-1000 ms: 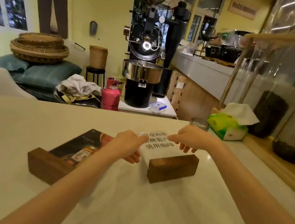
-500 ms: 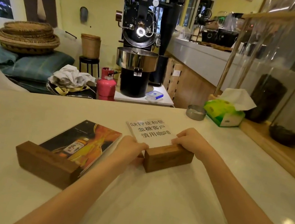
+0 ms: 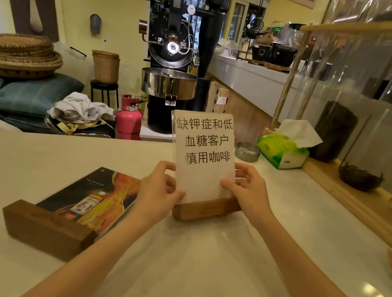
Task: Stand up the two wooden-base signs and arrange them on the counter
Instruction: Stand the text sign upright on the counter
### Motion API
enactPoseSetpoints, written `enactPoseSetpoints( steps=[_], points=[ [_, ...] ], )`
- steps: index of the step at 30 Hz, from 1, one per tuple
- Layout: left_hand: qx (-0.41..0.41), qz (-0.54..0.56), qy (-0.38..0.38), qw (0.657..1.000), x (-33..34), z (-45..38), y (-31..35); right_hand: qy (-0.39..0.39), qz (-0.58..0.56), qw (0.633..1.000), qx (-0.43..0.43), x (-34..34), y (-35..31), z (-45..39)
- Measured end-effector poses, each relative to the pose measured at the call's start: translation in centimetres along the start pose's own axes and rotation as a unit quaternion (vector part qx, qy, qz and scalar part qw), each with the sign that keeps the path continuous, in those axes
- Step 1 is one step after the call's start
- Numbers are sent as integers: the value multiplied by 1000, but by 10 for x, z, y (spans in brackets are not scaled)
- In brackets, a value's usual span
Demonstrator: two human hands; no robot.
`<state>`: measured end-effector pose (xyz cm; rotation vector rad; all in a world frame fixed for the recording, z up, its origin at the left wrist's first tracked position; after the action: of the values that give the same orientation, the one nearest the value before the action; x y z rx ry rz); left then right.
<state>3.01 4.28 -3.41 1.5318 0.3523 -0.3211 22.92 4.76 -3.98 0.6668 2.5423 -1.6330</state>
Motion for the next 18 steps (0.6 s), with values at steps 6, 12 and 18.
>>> enactPoseSetpoints(
  steps=[6, 12, 18],
  points=[
    [73, -70, 20, 995, -4, 6, 6, -28, -13, 1000, -2, -8, -6, -1],
    [96, -102, 4, 990, 0, 11, 7, -65, 20, 997, -19, -14, -11, -3],
    [103, -117, -4, 988, 2, 13, 8, -64, 64, 995, -31, -19, -13, -2]
  ],
)
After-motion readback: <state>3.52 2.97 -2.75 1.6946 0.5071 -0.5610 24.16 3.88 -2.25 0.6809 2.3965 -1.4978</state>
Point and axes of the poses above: each hand's wrist, its own z-axis away from the middle knuckle, its own x-axis out of the palm, y = z × x, the point moved 6 cm from there along -z, towards the middle knuckle, and after that the axes turned 15 degrees about -x, right-handed, at the moved point
